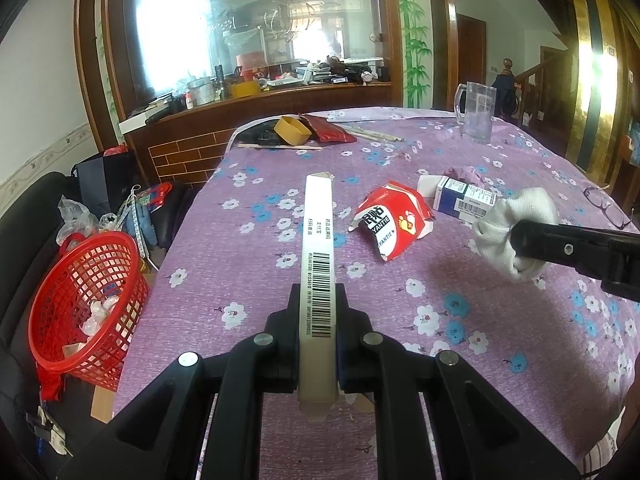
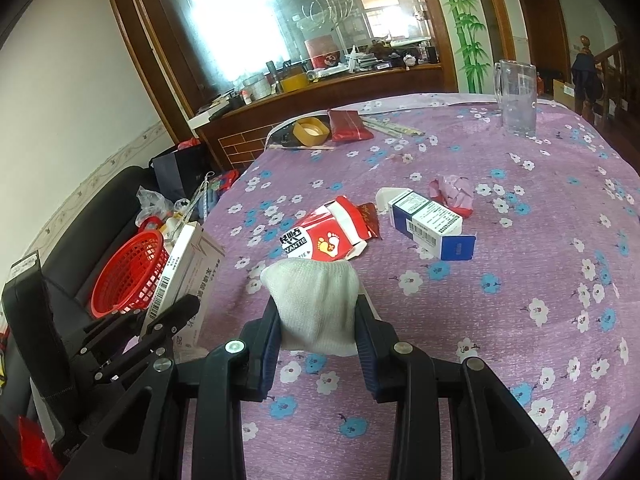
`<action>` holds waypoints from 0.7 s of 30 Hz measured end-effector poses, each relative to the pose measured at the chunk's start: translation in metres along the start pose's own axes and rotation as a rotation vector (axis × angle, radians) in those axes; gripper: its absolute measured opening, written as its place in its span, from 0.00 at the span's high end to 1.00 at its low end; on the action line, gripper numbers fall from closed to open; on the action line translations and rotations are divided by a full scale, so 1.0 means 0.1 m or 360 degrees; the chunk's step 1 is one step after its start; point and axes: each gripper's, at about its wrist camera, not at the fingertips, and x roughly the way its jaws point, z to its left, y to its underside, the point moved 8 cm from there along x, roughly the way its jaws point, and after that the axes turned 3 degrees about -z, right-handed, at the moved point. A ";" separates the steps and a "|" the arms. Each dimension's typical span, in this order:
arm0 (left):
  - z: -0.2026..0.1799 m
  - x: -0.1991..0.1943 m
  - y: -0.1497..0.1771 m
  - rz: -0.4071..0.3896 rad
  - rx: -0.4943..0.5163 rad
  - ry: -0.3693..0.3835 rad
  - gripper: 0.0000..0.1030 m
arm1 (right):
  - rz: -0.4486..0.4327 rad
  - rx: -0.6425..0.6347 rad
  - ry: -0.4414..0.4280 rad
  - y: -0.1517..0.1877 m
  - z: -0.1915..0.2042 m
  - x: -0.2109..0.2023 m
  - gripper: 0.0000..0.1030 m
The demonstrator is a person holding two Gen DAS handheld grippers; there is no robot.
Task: Collect trash
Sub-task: 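Lift the barcode strip and white cloth above the table with both grippers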
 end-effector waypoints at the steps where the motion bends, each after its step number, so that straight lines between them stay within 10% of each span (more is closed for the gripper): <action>1: 0.01 -0.01 0.00 -0.0001 -0.0003 -0.0002 0.88 | 0.0000 -0.0002 -0.0001 0.00 0.01 0.00 0.63; 21: 0.26 -0.10 0.00 -0.0028 -0.0086 -0.0033 0.88 | 0.0014 -0.0086 -0.0024 -0.04 0.30 0.07 0.63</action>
